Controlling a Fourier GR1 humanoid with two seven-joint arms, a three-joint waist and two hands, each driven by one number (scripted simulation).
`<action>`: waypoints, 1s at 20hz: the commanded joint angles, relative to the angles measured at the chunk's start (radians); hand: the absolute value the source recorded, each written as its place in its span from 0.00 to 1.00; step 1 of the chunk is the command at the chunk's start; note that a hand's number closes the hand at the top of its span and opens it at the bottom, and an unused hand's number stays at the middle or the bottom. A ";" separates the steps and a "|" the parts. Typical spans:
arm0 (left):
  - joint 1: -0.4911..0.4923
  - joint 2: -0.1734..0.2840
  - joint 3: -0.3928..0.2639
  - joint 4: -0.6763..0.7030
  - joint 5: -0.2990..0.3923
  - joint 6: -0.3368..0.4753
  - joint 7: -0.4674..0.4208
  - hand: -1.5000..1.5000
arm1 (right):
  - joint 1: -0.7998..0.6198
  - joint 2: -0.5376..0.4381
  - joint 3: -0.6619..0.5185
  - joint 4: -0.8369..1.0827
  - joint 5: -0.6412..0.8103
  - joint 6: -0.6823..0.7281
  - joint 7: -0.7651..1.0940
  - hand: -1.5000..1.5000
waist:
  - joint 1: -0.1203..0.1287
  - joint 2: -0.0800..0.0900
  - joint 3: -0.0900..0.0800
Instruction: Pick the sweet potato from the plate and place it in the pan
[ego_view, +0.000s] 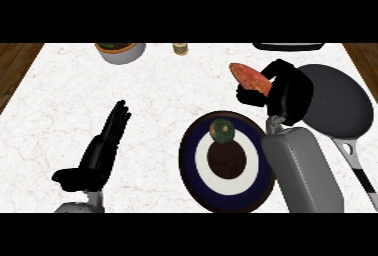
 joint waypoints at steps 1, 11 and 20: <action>-0.003 0.005 0.006 -0.013 0.007 -0.012 0.010 0.50 | -0.044 -0.052 -0.128 0.079 -0.092 -0.092 -0.068 1.00 | 0.006 0.003 0.001; 0.003 -0.026 -0.030 0.040 -0.042 0.005 -0.044 0.50 | -0.018 -0.219 -0.246 0.368 -0.054 -0.357 -0.249 1.00 | 0.011 0.006 0.001; 0.030 0.002 -0.008 -0.017 0.002 -0.040 -0.025 0.50 | -0.126 -0.418 -0.440 0.693 -0.360 -0.551 -0.612 1.00 | 0.030 0.012 0.003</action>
